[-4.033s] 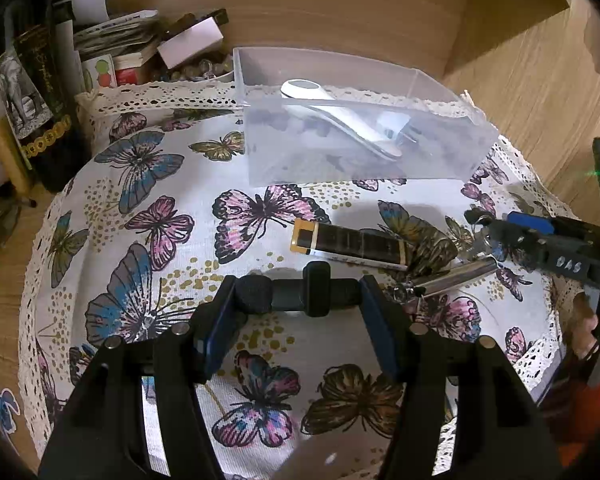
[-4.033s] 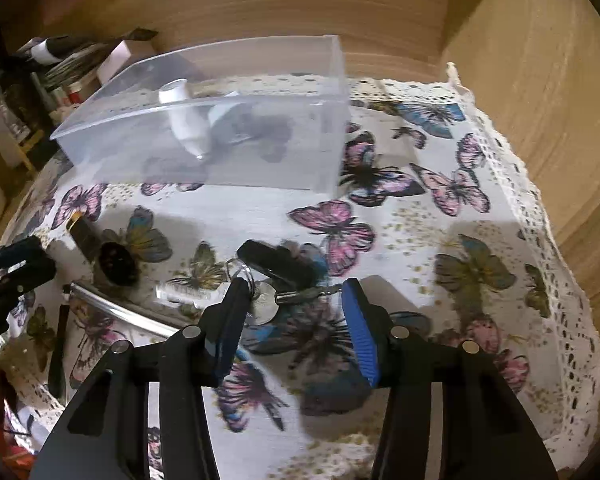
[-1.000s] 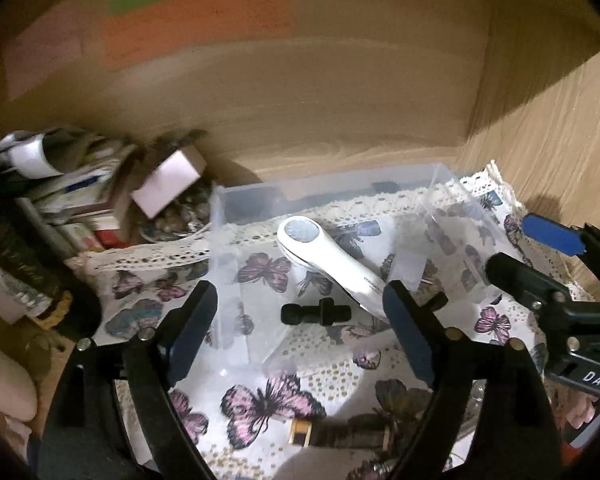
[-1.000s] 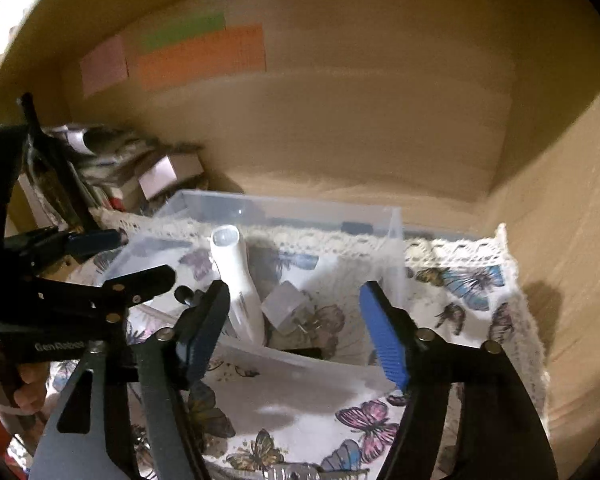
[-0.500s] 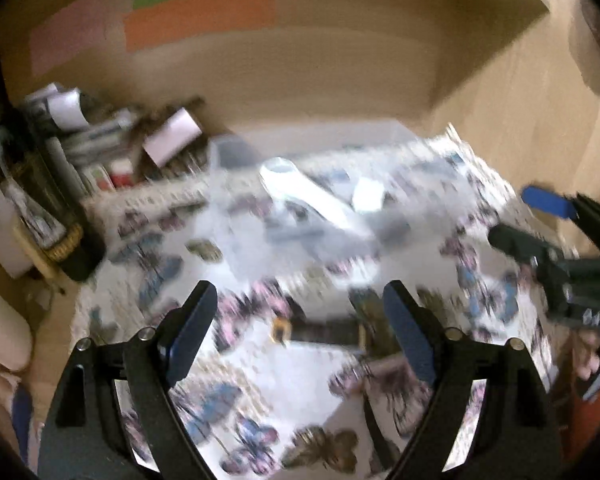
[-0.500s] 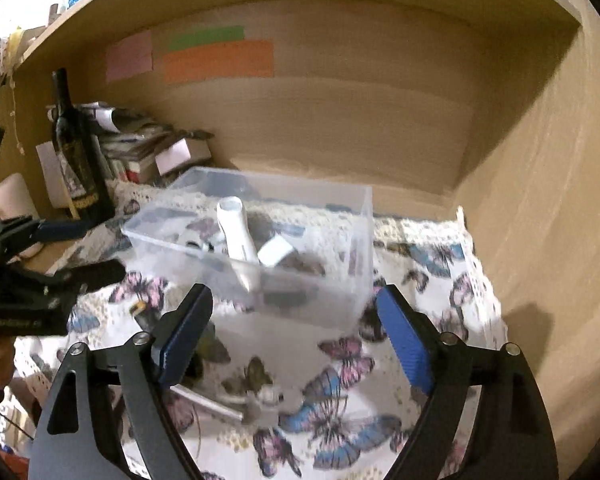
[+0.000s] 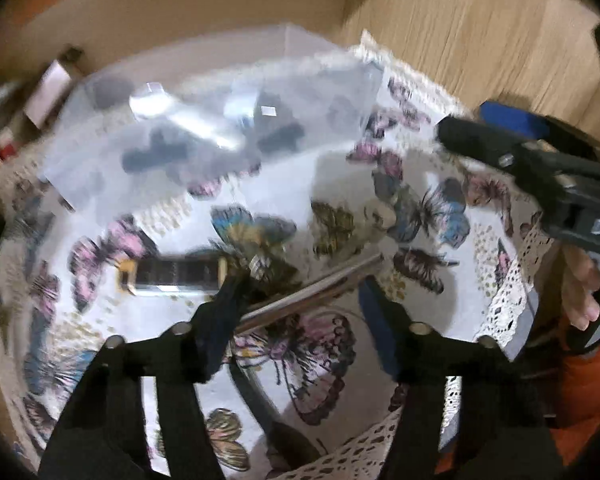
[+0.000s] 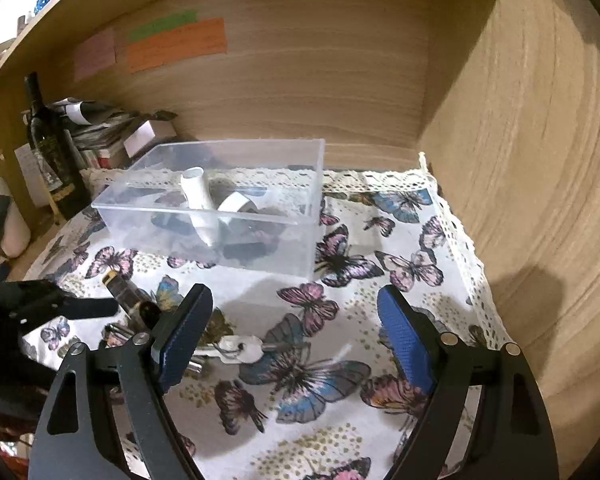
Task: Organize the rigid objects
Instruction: 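Lower the left tool onto the silver metal rod and close it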
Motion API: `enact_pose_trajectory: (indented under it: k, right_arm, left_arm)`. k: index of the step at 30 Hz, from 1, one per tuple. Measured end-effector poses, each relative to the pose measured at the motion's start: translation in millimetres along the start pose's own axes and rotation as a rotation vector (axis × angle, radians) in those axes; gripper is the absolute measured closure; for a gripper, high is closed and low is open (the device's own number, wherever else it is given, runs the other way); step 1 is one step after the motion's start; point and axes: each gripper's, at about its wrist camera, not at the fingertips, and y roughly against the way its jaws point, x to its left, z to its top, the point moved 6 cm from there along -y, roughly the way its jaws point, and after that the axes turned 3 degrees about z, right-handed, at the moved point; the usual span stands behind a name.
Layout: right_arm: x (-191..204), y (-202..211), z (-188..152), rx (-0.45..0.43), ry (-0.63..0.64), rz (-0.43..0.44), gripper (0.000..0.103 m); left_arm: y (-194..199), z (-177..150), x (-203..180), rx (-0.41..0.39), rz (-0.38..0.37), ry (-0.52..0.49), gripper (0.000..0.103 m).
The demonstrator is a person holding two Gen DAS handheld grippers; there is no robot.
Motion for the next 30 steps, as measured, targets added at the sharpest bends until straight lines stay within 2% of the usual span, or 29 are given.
enact_pose_trajectory:
  k: [6,10,15,17,19,21,30]
  right_arm:
    - [-14,-6,-5,0.024,-0.028,-0.014,0.02]
    - [-13,-15,-11,0.055,-0.027,-0.007,0.02]
    - [-7,-22,-19,0.087,-0.014,0.01,0.02]
    - [-4,-24,-22,0.1,-0.011,0.02,0.02]
    - [-1,-27,-23,0.112,-0.006,0.026,0.02]
    - [5,-30,-25,0.127,0.005,0.043,0.02]
    - [47,-57,-43,0.229,0.121,0.107,0.02]
  left_arm:
    - [4,-21,0,0.023,-0.029,0.004,0.061]
    - [8,-26,-5,0.027,-0.041,-0.01,0.062]
    - [-4,-14,-19,0.02,-0.04,-0.052,0.062]
    - [-7,-11,-20,0.014,-0.033,-0.052,0.067]
    - [-5,-14,-16,0.011,-0.033,-0.042,0.075]
    - [1,-22,-7,0.011,-0.042,-0.022,0.078]
    - [28,-63,39,0.006,0.011,0.093,0.079]
